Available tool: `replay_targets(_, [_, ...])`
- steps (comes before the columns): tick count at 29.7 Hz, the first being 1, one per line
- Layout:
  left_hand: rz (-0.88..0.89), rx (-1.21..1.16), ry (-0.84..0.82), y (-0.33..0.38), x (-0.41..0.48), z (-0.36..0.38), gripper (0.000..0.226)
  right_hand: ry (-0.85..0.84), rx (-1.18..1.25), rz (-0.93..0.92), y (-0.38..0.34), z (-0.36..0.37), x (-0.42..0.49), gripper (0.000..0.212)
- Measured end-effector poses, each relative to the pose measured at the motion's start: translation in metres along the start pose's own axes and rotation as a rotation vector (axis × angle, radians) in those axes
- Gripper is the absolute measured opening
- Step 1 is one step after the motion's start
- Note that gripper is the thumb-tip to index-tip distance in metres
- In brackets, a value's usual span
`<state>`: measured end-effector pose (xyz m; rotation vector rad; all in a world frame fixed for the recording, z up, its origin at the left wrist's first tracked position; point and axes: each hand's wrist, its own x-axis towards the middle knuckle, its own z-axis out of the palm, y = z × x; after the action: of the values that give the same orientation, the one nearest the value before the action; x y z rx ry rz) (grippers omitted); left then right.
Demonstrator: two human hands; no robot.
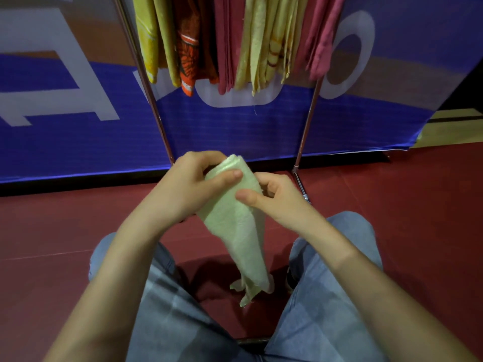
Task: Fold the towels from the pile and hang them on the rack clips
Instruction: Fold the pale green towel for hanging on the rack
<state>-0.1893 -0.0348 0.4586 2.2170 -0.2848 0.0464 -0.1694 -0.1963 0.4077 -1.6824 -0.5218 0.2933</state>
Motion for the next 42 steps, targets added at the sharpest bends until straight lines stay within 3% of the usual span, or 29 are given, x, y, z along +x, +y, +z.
replay_targets(1, [0.03,0.01,0.021,0.005,0.001,-0.001,0.028,-0.01,0.037,0.017,0.001,-0.003,-0.001,0.004])
replay_targets(3, [0.088,0.043,0.084,0.014,0.005,-0.008,0.031,-0.052,0.08,0.051,0.009,-0.006,-0.003,0.014])
replay_targets(5, [0.133,0.079,0.148,0.025,0.01,-0.021,0.034,-0.103,0.092,0.094,0.021,-0.007,-0.006,0.005])
replay_targets(8, [0.181,0.091,0.253,0.042,0.018,-0.047,0.025,-0.114,0.105,0.152,0.03,-0.008,-0.004,0.049])
replay_targets(12, [0.255,0.093,0.42,0.049,0.022,-0.082,0.013,-0.133,0.087,0.211,0.042,-0.006,0.003,0.069])
replay_targets(15, [0.171,0.126,0.462,0.032,0.02,-0.092,0.016,-0.059,0.105,0.199,0.058,-0.008,0.003,0.068])
replay_targets(18, [-0.011,0.174,0.438,0.0,0.013,-0.089,0.031,-0.088,0.051,0.179,0.06,-0.01,0.002,0.081])
replay_targets(23, [-0.212,0.369,0.215,-0.045,0.003,-0.053,0.022,-0.143,0.026,0.177,0.049,-0.01,0.003,0.082])
replay_targets(24, [-0.206,0.37,0.159,-0.048,0.001,-0.041,0.017,-0.157,0.028,0.187,0.045,-0.01,0.003,0.073])
replay_targets(26, [-0.145,0.186,0.006,-0.051,-0.002,-0.016,0.006,-0.196,0.039,0.22,0.036,-0.01,0.004,0.044])
replay_targets(28, [-0.081,-0.06,-0.141,-0.046,-0.003,0.008,0.013,-0.227,0.098,0.226,0.026,-0.01,0.005,0.029])
replay_targets(29, [-0.051,-0.151,-0.19,-0.043,-0.003,0.019,0.026,-0.246,0.108,0.218,0.023,-0.009,0.005,0.03])
replay_targets(30, [-0.025,-0.222,-0.214,-0.041,-0.003,0.03,0.04,-0.254,0.107,0.208,0.02,-0.009,0.005,0.043])
replay_targets(32, [-0.013,-0.333,-0.193,-0.036,-0.001,0.044,0.057,-0.279,0.102,0.203,0.018,-0.012,0.005,0.071])
replay_targets(33, [-0.02,-0.381,-0.171,-0.033,0.0,0.048,0.058,-0.285,0.113,0.212,0.017,-0.014,0.003,0.067])
replay_targets(36, [-0.028,-0.42,-0.105,-0.029,0.004,0.054,0.054,-0.312,0.165,0.255,0.015,-0.02,-0.001,0.028])
replay_targets(42, [0.007,-0.461,0.081,-0.012,0.012,0.039,0.047,-0.389,0.182,0.292,0.022,-0.016,-0.009,0.042])
